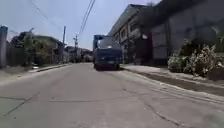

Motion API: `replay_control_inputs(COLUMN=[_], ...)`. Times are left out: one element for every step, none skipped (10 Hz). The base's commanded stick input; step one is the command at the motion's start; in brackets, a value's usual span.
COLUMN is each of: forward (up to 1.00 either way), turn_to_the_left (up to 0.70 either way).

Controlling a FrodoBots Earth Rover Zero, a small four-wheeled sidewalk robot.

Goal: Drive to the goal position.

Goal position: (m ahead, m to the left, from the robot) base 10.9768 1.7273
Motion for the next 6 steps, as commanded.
replay_control_inputs(forward=[1.00, 1.00, 1.00, 1.00, 1.00, 1.00], turn_to_the_left=[0.00, 0.14, 0.40, 0.40, 0.40, 0.40])
